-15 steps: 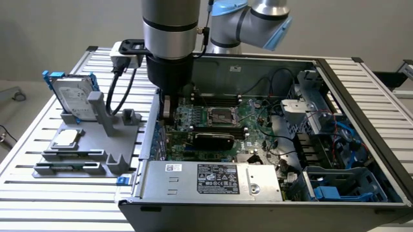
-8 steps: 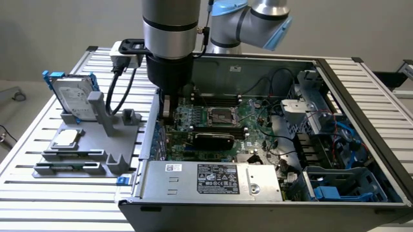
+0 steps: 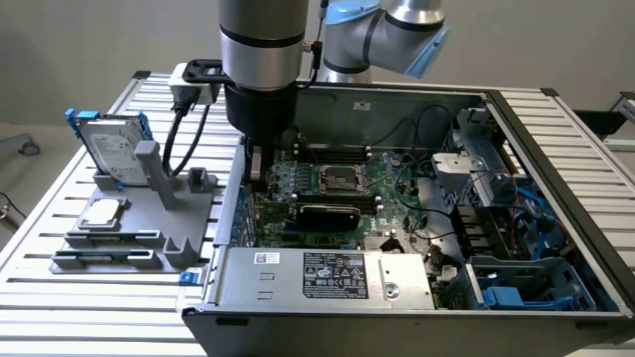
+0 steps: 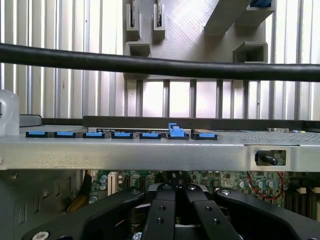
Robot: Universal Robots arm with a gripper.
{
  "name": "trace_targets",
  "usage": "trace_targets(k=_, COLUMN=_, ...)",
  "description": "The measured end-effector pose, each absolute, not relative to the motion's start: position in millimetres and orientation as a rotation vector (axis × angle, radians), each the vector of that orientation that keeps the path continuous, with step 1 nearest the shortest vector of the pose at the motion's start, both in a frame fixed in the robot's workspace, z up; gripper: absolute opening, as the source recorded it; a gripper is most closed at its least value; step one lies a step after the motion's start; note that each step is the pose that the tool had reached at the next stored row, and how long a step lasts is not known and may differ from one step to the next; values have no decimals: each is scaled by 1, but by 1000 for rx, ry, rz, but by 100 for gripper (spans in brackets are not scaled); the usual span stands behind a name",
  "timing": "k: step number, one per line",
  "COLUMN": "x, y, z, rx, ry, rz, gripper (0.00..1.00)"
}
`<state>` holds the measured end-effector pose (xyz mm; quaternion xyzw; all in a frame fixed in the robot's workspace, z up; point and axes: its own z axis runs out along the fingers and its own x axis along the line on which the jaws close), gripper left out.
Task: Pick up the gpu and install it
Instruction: 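Press down on the gpu until it lock into place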
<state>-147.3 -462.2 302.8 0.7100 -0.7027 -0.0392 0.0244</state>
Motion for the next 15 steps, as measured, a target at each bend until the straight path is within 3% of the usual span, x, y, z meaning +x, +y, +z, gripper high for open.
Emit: trace_targets(k=15, x=-147, y=-460, z=303, rx=2197, ry=-2173, rz=-122, gripper=11)
